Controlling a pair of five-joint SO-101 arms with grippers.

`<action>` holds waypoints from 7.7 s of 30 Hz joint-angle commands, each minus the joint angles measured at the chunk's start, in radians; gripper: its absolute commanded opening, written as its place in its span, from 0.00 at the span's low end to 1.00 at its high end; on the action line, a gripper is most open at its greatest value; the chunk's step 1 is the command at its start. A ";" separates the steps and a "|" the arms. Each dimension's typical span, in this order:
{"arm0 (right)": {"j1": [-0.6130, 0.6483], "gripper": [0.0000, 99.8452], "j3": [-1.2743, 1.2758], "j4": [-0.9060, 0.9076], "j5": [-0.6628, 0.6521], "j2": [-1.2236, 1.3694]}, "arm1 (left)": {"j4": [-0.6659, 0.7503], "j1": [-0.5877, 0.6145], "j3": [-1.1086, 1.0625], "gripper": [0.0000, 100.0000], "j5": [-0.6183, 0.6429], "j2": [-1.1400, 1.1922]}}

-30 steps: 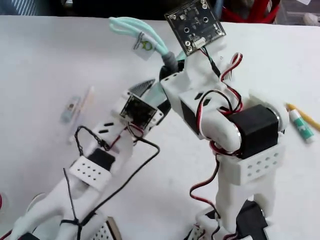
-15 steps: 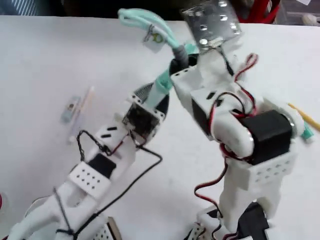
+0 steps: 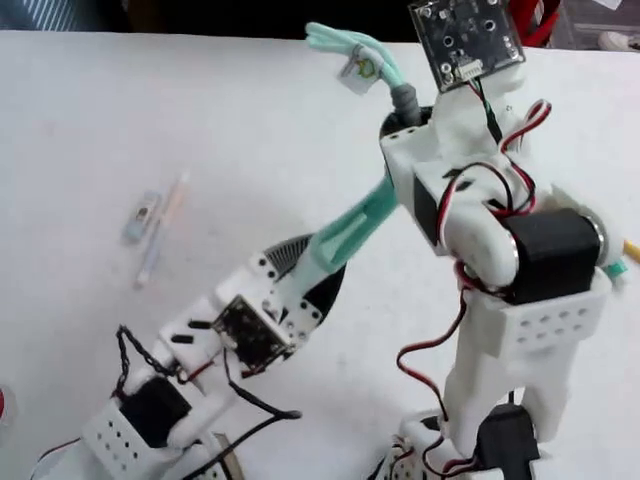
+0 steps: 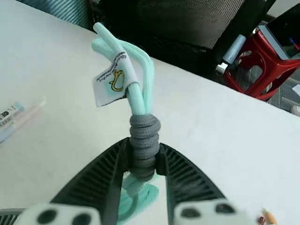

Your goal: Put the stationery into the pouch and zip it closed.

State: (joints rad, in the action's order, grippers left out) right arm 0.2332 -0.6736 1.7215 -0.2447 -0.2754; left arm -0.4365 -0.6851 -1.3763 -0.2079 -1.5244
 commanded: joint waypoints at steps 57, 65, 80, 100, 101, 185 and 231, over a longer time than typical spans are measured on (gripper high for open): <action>-0.096 0.26 0.282 -0.143 -0.018 -0.077 | 0.163 0.067 -0.227 0.12 0.133 -0.048; -0.142 0.35 0.094 -0.016 -0.138 -0.268 | 0.199 0.102 -0.233 0.07 0.091 -0.053; -0.711 0.07 0.526 -0.329 -0.319 0.377 | 0.315 0.142 -0.302 0.03 0.041 -0.053; -0.811 0.13 0.520 -0.628 -0.328 0.826 | 0.313 0.147 -0.299 0.03 0.041 -0.053; -0.811 0.12 0.520 -0.642 -0.328 0.840 | 0.313 0.147 -0.299 0.03 0.041 -0.053; 0.326 0.02 1.117 -1.259 0.155 -0.476 | 0.310 0.185 -0.276 0.09 0.049 -0.053; 0.389 0.30 1.045 -0.831 0.046 -0.596 | 0.284 0.298 -0.227 0.17 0.216 -0.053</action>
State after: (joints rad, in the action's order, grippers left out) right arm 0.6183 0.5401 0.7856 -0.1803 -0.8953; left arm -0.1511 -0.3920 -1.6571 0.0023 -1.5673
